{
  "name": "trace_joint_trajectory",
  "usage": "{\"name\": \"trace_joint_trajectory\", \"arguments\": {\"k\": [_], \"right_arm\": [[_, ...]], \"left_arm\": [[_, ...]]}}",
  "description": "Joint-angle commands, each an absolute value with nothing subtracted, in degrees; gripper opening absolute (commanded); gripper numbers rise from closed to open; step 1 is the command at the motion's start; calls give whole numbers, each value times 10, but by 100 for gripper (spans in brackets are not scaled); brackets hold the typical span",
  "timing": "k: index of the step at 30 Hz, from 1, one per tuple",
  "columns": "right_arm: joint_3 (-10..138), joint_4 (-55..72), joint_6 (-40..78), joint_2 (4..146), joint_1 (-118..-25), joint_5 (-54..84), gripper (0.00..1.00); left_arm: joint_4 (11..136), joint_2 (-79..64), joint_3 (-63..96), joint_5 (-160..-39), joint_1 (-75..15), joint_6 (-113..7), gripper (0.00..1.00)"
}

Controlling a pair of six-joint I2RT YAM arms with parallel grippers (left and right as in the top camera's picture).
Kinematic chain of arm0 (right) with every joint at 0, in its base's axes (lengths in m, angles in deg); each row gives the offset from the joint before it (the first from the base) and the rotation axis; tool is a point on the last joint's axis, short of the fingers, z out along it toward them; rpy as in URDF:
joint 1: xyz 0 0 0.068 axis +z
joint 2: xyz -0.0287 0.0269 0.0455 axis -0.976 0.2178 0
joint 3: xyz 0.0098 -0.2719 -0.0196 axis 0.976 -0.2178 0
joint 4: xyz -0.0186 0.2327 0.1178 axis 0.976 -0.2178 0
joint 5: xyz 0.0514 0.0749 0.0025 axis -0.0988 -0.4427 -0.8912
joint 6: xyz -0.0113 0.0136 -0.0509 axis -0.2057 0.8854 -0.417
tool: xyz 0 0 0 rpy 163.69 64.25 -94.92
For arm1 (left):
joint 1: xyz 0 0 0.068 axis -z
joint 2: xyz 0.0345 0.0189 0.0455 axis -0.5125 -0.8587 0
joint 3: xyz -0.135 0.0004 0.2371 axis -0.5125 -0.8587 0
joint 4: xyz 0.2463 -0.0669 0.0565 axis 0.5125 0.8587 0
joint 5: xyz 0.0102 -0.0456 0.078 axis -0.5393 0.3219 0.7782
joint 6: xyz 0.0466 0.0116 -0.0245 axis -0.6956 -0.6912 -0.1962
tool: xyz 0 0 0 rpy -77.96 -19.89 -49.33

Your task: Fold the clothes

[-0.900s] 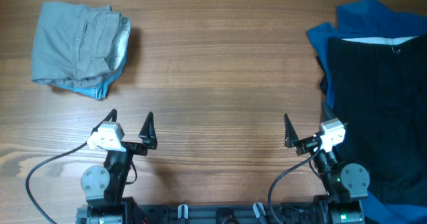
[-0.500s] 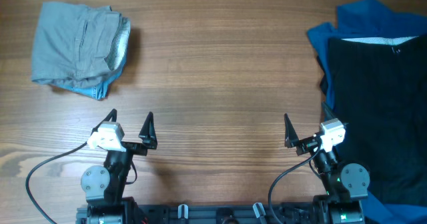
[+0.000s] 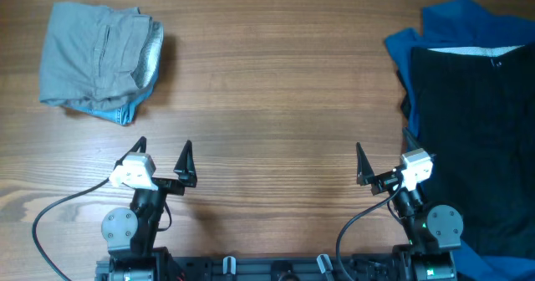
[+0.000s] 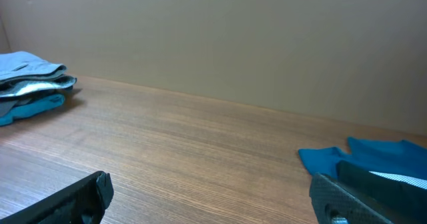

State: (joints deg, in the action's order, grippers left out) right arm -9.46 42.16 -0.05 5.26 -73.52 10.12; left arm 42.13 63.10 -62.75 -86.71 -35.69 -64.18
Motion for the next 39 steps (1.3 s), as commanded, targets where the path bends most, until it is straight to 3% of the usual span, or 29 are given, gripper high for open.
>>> {"name": "trace_joint_trajectory", "arguments": {"k": [1, 36, 39], "right_arm": [[-95, 423, 7, 49, -737, 93, 100], [-95, 423, 8, 54, -737, 92, 100], [-95, 423, 115, 55, -737, 90, 100]], "left_arm": [[426, 634, -628, -872, -354, -651, 100], [411, 634, -628, -866, -354, -651, 100], [405, 634, -628, -903, -354, -651, 100]]}}
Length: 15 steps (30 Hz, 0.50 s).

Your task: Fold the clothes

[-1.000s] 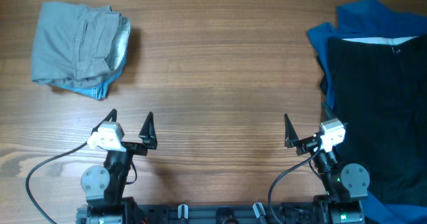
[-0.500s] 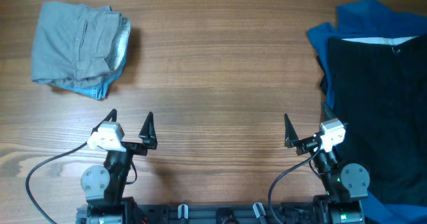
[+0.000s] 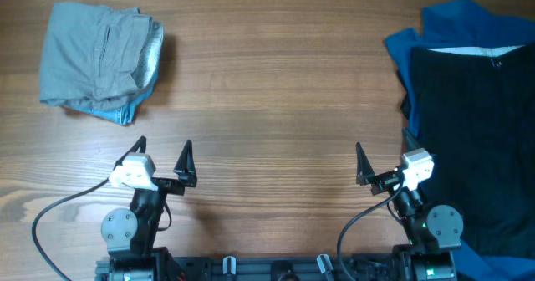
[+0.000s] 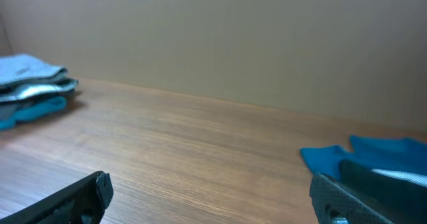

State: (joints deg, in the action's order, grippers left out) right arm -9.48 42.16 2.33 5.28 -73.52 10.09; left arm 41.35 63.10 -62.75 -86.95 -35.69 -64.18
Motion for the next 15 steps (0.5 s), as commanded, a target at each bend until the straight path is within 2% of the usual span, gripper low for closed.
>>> {"name": "trace_joint_trajectory", "arguments": {"k": [1, 2, 4, 10, 12, 15], "right_arm": [[-95, 423, 149, 56, -737, 90, 100], [-95, 423, 169, 56, -737, 89, 100], [-95, 424, 292, 59, -737, 86, 100], [-78, 495, 292, 59, -737, 2, 100], [-44, 492, 292, 60, -737, -5, 100], [13, 478, 273, 88, -737, -9, 100]], "left_arm": [[404, 634, -628, -903, -354, -651, 100], [404, 634, -628, -904, -354, -651, 100], [394, 634, -628, -903, -354, -651, 100], [265, 634, -607, -904, -354, -640, 100], [273, 631, -578, -904, -354, -572, 100], [326, 607, -534, -904, -354, -532, 100]]}}
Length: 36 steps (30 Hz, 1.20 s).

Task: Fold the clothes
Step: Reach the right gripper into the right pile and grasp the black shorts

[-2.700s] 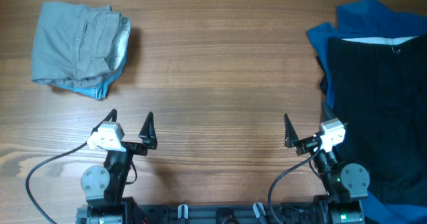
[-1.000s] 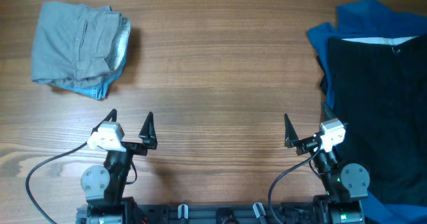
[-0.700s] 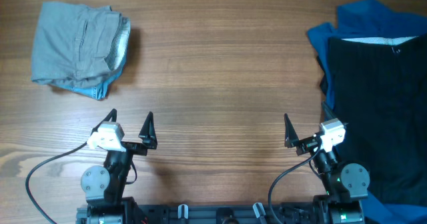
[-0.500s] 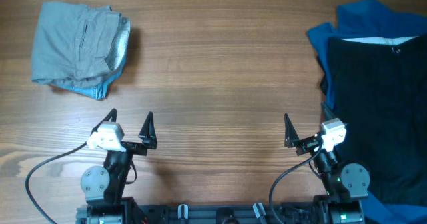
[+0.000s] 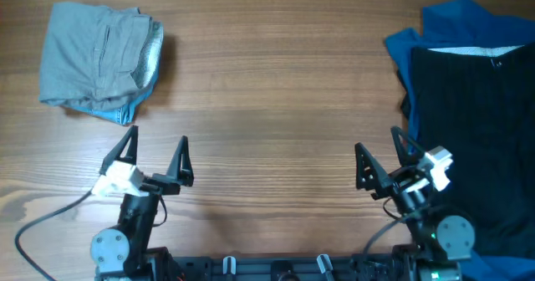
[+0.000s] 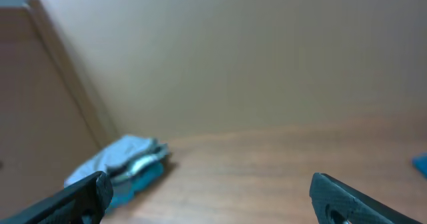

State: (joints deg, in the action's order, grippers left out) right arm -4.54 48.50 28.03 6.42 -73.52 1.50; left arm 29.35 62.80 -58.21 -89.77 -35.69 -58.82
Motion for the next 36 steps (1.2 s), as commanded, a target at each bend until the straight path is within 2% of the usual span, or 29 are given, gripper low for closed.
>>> {"name": "trace_joint_trajectory", "arguments": {"k": [1, 8, 9, 14, 17, 21, 23, 25, 29, 32, 36], "right_arm": [[47, 449, 269, 117, -737, -9, 100], [331, 191, 269, 448, -737, -12, 100], [421, 127, 247, 552, -738, -13, 100], [617, -24, 167, 782, -742, 48, 100], [668, 0, 94, 898, -775, 48, 100], [668, 65, 168, 984, -849, 104, 99], [668, 93, 173, 1023, -893, 104, 88], [667, 111, 170, 1046, -914, 106, 83], [667, 181, 138, 1101, -922, 122, 84], [667, 188, 123, 1142, -919, 186, 83], [667, 170, 97, 1183, -919, 220, 72]], "left_arm": [[359, 590, -511, -905, -354, -519, 100], [648, 324, -259, -908, -354, -538, 100], [720, 222, -186, -908, -354, -566, 100], [786, 63, -74, -911, -354, -589, 100], [776, 34, -62, -962, -354, -589, 100], [781, 34, -62, -979, -354, -589, 100], [775, 34, -62, -982, -354, -589, 100], [766, 33, -62, -981, -354, -590, 100], [752, 11, -62, -973, -354, -590, 100], [752, -19, -62, -972, -354, -591, 100], [750, -77, -62, -967, -354, -591, 100]]}}
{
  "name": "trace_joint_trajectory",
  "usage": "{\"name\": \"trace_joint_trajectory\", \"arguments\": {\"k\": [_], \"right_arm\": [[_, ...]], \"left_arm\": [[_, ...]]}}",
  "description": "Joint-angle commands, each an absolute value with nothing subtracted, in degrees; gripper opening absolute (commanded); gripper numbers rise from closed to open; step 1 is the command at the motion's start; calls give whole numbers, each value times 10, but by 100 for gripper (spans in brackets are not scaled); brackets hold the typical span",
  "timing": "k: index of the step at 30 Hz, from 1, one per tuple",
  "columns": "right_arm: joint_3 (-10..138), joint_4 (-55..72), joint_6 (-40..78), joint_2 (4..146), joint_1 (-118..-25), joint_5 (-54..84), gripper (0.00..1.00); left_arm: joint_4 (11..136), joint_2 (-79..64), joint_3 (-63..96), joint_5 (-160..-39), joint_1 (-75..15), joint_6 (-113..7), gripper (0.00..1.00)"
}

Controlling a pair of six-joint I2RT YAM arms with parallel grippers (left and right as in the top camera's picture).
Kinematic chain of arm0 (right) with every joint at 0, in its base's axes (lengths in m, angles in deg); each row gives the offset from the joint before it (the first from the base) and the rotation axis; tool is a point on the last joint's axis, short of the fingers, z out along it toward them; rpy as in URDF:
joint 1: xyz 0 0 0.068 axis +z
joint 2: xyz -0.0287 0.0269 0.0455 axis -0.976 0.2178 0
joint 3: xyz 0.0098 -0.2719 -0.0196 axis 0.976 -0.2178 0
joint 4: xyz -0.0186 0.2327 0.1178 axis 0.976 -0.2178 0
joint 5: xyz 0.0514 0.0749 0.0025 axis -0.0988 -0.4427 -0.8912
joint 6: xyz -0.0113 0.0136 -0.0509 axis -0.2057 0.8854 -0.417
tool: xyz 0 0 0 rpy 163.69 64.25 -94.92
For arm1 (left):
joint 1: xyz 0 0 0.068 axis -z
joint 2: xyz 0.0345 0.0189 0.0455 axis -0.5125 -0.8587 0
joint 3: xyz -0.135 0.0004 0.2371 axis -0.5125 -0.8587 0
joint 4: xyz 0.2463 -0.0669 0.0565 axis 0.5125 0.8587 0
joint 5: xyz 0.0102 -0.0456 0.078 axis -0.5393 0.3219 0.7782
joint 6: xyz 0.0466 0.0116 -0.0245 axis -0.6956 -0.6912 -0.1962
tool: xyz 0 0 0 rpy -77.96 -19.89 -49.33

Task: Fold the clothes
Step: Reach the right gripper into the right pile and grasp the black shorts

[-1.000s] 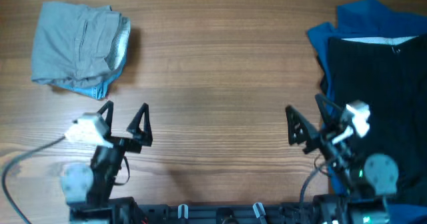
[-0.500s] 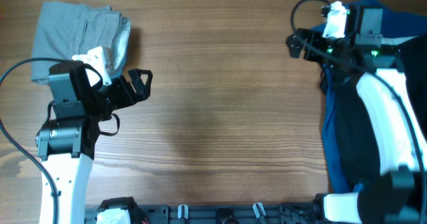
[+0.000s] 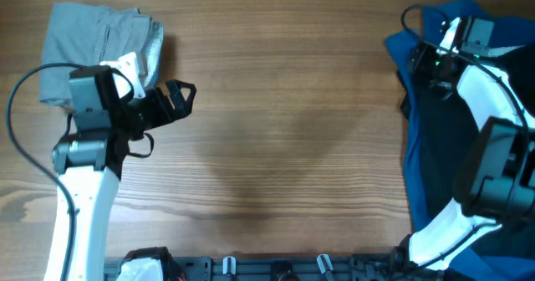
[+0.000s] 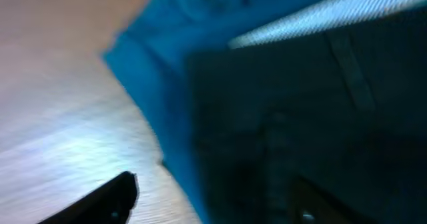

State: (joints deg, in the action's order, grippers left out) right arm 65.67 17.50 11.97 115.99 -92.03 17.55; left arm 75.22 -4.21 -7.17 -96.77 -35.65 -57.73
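Observation:
A black garment [image 3: 443, 147] lies flat on a blue one [image 3: 399, 43] at the table's right side. My right gripper [image 3: 424, 63] hovers over their upper left corner, open and holding nothing. The blurred right wrist view shows the blue cloth [image 4: 167, 71] and the black garment [image 4: 300, 117] close beneath the gripper [image 4: 213, 204], one finger over wood and one over black cloth. A folded grey and light-blue pile [image 3: 84, 47] sits at the far left. My left gripper [image 3: 177, 99] is open just right of that pile.
The wooden table [image 3: 284, 130] stretches between the two heaps of clothes. A black cable [image 3: 25, 89] loops from the left arm over the pile's left edge. The arm bases stand at the near edge [image 3: 276, 268].
Both arms have left the near edge. The left gripper is now beside the folded pile, and the right gripper is over the corner of the black and blue garments. Both stay open.
Both arms first sat parked at the near edge with open grippers, unchanged at the second moment. At the third they had lifted and the right wrist looked toward the folded pile. Now each arm is stretched out to its own side's clothes.

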Motion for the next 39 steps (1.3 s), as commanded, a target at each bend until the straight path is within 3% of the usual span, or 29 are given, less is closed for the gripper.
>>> {"name": "trace_joint_trajectory", "arguments": {"k": [1, 3, 9, 11, 13, 14, 15, 17, 19, 25, 32, 39], "right_arm": [[667, 166, 95, 1187, -919, 224, 70], [667, 161, 85, 1188, -918, 224, 69], [667, 128, 53, 1188, -919, 252, 17], [668, 130, 55, 1184, -919, 251, 7], [668, 132, 53, 1175, -919, 246, 6], [668, 135, 36, 1169, -918, 230, 20], [668, 132, -5, 1162, -916, 190, 41], [668, 108, -57, 1162, -907, 153, 54], [661, 94, -71, 1170, -890, 180, 58], [661, 111, 18, 1186, -877, 321, 47], [661, 114, 53, 1186, -884, 324, 7], [676, 104, 86, 1119, -884, 293, 4]], "left_arm": [[750, -93, -62, -965, -354, -591, 100], [748, -117, -62, -964, -354, -591, 100], [737, -137, -62, -964, -354, -591, 100], [733, -137, -62, -964, -354, -591, 100], [732, -137, -62, -964, -354, -591, 100], [731, -137, -62, -964, -354, -591, 100], [729, -137, -62, -964, -354, -591, 100], [725, -137, -62, -964, -354, -591, 100], [717, -137, -62, -964, -354, -591, 100], [712, -137, -62, -964, -354, -591, 100], [712, -137, -62, -964, -354, -591, 100], [712, -86, -18, -963, -355, -592, 100]]}}
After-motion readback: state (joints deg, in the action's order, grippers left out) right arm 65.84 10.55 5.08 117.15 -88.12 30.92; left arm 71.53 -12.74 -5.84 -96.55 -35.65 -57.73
